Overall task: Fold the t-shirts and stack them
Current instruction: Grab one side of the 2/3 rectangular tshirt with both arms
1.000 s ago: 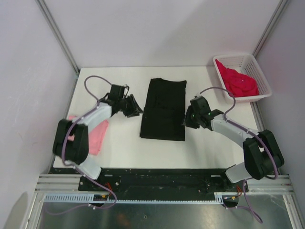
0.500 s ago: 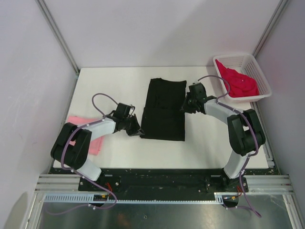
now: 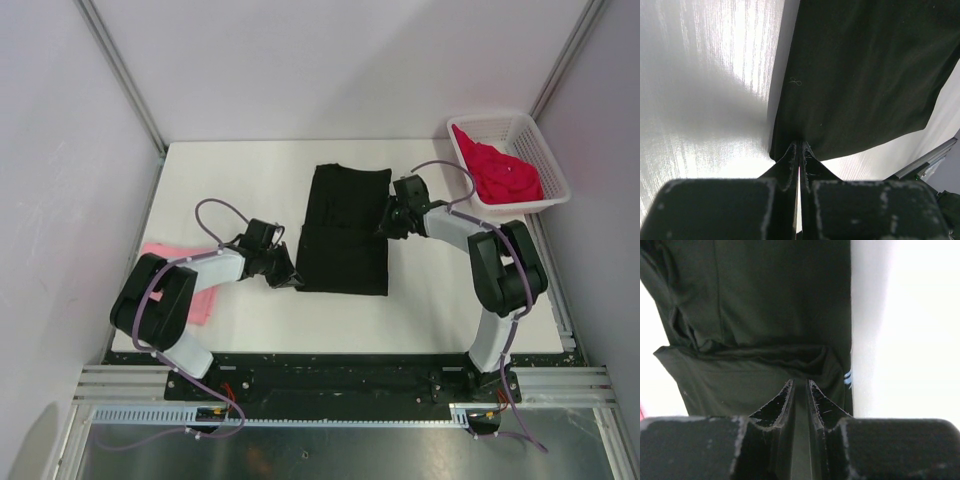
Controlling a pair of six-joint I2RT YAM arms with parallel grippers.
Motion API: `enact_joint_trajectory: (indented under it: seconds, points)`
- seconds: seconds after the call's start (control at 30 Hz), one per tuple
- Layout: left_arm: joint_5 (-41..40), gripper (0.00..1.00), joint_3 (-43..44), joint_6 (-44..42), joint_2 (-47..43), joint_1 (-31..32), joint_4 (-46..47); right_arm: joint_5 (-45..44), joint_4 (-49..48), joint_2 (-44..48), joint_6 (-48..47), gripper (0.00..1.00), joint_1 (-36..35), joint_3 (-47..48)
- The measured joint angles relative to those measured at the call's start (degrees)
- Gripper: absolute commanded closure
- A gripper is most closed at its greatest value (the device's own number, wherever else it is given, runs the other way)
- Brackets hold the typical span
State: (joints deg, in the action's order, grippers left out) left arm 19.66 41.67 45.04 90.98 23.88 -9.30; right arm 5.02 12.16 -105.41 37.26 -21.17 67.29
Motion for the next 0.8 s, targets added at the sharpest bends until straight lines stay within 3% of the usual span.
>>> enact_joint_trajectory:
  seconds: [0.5,0.8]
  points:
    - [0.0,1.0,-0.6,0.0,0.5,0.0,1.5,0.2,0.7,-9.5,0.0,0.82,4.0,8.3]
    - [0.1,0.84,-0.6,-0.1,-0.9,0.2,1.1,-1.5,6.6,-5.8,-0.8,0.73,3.7,9.6]
